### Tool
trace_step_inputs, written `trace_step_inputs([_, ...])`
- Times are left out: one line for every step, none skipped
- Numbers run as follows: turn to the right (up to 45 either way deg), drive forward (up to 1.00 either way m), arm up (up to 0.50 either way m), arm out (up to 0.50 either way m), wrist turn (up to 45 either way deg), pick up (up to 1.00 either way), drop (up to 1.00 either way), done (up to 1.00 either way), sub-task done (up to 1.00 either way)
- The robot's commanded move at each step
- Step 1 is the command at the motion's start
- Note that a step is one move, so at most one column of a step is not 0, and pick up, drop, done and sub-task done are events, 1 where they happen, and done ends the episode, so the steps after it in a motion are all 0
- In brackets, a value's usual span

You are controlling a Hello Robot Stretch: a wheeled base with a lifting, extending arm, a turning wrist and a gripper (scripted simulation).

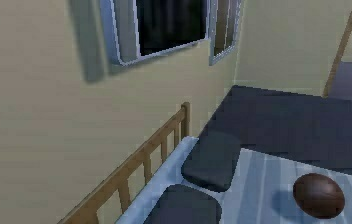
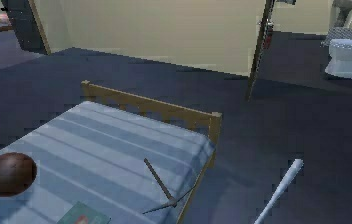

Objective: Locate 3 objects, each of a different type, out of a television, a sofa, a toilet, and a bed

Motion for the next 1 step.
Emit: trace_step_inputs([0.0, 0.00, 0.00, 0.00, 0.0, 0.00, 0.00, 1.00, 0.00])
